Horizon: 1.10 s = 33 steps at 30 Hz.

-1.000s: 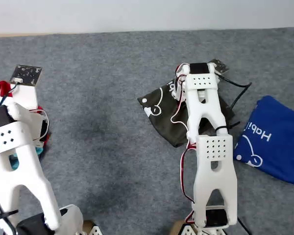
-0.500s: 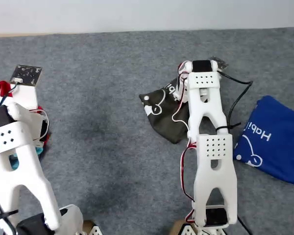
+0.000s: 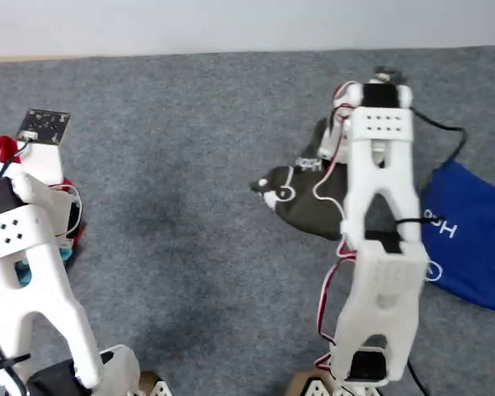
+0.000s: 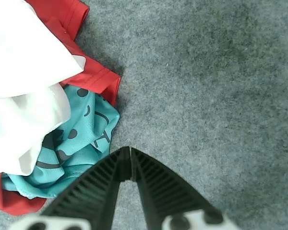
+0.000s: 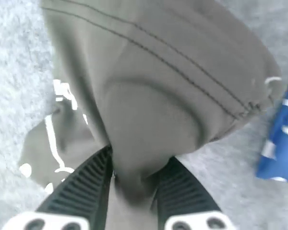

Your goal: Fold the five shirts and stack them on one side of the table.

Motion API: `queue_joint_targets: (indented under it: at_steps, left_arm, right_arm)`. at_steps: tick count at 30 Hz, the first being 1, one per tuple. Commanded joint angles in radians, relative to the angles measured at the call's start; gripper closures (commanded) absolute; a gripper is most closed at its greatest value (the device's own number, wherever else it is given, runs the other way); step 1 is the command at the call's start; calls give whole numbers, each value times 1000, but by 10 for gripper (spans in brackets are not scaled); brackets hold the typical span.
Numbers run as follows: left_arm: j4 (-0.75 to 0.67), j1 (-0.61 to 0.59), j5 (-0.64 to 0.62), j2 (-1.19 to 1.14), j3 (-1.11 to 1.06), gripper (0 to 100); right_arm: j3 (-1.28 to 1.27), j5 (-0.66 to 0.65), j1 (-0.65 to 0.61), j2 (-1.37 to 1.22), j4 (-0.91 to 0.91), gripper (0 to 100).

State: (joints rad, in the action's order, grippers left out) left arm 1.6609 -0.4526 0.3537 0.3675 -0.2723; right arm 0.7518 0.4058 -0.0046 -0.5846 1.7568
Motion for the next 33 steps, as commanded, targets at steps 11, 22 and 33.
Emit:
queue_joint_targets:
  at_steps: [11, 22, 33]
  left_arm:
    - [-8, -2, 8, 35, 4, 994]
    - [-8, -2, 8, 35, 4, 994]
    - [15, -2, 6, 35, 2, 994]
  right_arm:
    - [-167, -285, 246, 361, 41, 991]
    - [-236, -479, 381, 433, 41, 991]
    - [-236, -575, 458, 433, 41, 991]
